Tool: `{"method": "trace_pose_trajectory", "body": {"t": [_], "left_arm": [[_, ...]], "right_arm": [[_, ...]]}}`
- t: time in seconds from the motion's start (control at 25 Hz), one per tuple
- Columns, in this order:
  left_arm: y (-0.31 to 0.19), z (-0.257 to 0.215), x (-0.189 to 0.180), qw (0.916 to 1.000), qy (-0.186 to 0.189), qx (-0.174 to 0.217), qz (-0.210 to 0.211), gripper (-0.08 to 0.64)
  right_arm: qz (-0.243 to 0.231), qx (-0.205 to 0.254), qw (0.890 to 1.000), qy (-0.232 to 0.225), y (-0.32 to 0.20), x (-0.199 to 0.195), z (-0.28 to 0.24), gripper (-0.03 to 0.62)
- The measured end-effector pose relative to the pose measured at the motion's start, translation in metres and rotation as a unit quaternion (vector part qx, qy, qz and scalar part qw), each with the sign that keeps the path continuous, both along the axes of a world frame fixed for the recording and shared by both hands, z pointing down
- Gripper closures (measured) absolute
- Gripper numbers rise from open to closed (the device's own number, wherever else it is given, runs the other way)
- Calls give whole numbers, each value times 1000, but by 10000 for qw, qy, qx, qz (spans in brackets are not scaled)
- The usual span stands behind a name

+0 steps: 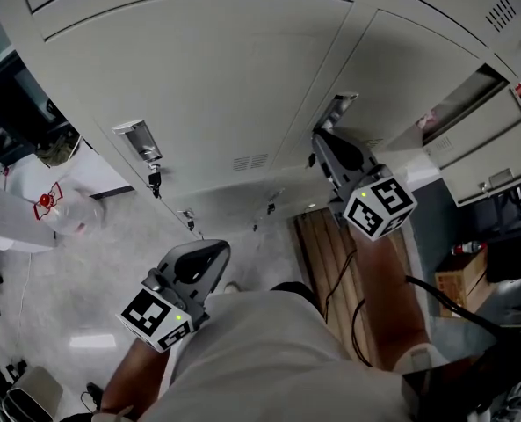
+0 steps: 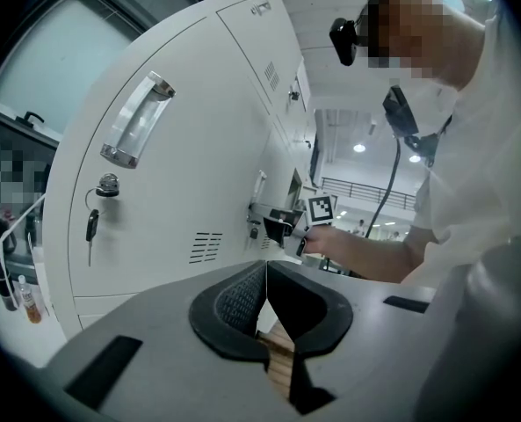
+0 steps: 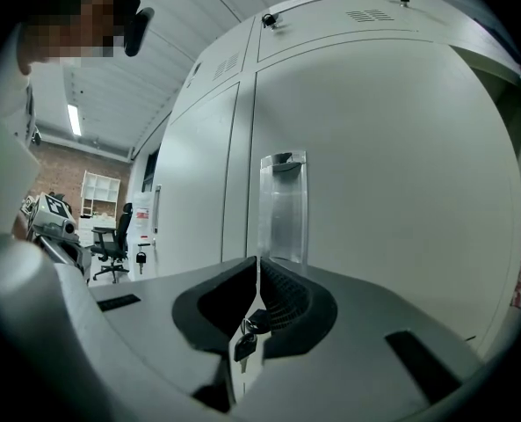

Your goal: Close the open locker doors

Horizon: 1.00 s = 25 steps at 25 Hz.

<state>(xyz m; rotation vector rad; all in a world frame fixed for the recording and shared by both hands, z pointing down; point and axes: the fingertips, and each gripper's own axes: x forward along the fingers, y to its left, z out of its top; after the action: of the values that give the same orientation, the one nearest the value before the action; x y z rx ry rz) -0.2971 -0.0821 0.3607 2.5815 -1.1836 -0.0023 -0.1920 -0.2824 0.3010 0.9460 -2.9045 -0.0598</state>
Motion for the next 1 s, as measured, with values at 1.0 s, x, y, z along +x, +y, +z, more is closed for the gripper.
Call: {"method": "trace_pose_trajectory", "body": {"t": [1.0], "left_arm": [[33,8,21,9993,174,-165,297,548]], "right_arm": [[-57,-89,9995,283,53,17,2,568]]}}
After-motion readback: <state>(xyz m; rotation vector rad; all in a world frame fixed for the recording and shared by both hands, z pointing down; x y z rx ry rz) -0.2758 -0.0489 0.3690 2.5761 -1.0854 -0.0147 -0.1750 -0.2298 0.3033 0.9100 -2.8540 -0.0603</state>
